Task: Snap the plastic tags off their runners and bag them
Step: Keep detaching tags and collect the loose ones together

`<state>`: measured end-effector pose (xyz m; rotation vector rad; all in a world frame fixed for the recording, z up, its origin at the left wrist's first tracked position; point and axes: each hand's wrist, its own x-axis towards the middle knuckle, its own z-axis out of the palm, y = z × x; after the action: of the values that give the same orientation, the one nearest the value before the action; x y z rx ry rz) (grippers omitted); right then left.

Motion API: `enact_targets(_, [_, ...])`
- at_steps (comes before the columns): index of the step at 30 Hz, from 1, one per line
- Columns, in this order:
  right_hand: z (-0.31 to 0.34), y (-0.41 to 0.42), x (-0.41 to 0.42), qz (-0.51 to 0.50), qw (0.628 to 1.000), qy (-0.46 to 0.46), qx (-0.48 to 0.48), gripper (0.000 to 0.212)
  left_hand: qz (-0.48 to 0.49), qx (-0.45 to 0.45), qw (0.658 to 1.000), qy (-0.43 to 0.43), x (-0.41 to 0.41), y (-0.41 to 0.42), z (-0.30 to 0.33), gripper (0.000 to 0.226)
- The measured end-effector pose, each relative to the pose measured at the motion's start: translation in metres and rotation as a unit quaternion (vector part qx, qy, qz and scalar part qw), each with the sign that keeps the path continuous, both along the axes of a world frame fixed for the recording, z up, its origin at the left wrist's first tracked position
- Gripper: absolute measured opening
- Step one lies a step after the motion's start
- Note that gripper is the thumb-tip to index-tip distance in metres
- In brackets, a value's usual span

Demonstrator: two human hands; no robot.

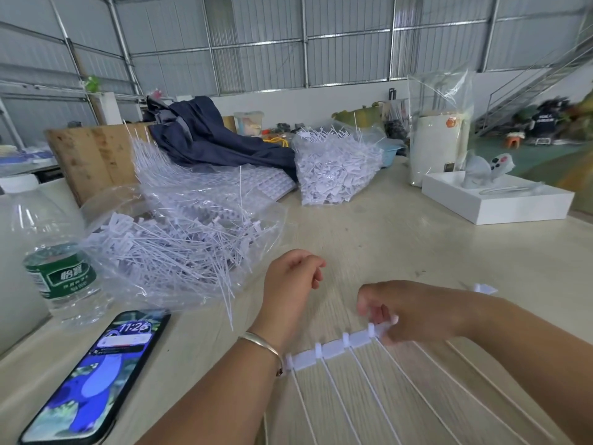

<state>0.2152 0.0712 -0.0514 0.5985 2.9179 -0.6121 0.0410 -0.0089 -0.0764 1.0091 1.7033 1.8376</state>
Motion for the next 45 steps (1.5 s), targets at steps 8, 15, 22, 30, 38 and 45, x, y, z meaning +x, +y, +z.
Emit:
enact_targets(8, [-0.007, 0.013, -0.006, -0.002, 0.998, -0.031, 0.045, 0.014, -0.005, -0.046, 0.999, 0.027, -0.002, 0.002, -0.005, 0.014])
enact_targets(15, [-0.012, 0.023, 0.000, -0.063, 0.996, 0.051, 0.028, 0.015, -0.009, -0.184, 0.954, 0.238, -0.003, 0.000, -0.016, 0.013])
enact_targets(22, [-0.033, 0.035, 0.007, -0.088, 0.983, 0.111, 0.121, 0.019, -0.043, -0.226, 0.929, 0.290, 0.000, -0.002, -0.017, 0.006])
enact_targets(30, [-0.043, 0.045, 0.016, -0.122, 0.965, 0.181, 0.144, 0.020, -0.036, -0.255, 0.897, 0.360, -0.005, -0.003, -0.014, 0.005])
enact_targets(38, [-0.045, 0.041, 0.007, -0.166, 0.958, 0.193, 0.135, 0.012, -0.052, -0.221, 0.904, 0.362, -0.003, 0.002, -0.020, 0.011])
enact_targets(45, [-0.038, 0.036, 0.009, -0.162, 0.957, 0.186, 0.151, 0.010, -0.033, -0.209, 0.915, 0.343, -0.004, 0.004, -0.025, 0.006])
